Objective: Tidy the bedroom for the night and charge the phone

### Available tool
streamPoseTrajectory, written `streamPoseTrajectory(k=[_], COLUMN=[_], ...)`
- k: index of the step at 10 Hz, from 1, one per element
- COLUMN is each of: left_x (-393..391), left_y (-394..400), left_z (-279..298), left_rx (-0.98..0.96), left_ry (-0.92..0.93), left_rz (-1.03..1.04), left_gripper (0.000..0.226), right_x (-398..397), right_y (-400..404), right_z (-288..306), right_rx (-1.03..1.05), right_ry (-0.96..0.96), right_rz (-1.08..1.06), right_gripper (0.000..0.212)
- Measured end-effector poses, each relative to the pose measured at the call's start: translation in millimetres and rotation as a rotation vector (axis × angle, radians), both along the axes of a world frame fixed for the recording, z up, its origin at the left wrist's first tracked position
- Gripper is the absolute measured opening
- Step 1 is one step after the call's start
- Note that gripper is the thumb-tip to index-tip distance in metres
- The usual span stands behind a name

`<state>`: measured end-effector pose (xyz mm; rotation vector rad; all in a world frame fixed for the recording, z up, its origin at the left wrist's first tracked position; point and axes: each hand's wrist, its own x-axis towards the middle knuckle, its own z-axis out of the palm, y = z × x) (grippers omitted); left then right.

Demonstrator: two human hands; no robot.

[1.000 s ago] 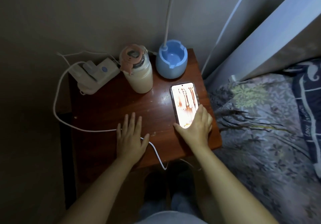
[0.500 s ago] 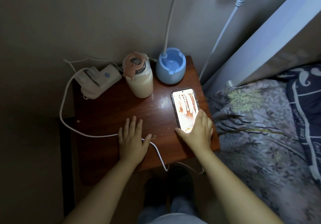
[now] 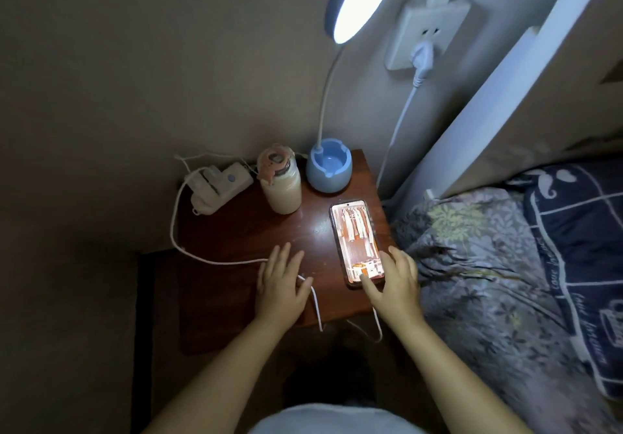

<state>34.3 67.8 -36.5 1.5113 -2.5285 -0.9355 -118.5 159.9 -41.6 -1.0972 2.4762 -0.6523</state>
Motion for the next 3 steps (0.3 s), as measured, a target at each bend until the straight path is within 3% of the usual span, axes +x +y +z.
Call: streamPoseTrajectory(k=[2, 3], left_x=[-12.4, -0.6], left_y=[-5.0, -3.7], left_z=[21.1, 53.1], left_rx=[0.007, -0.225], left_ry=[-0.102, 0.014], left_rz=[-0.008, -0.008], left_gripper=[0.054, 0.050], right_x=[-24.8, -32.4], right_y=[-11.1, -21.5], right_z=[42.0, 123.7], right_rx=[-0.160, -0.481], right_ry=[0.097, 0.171], right_rz=[0.152, 0.147], right_gripper=[0.063, 0.077])
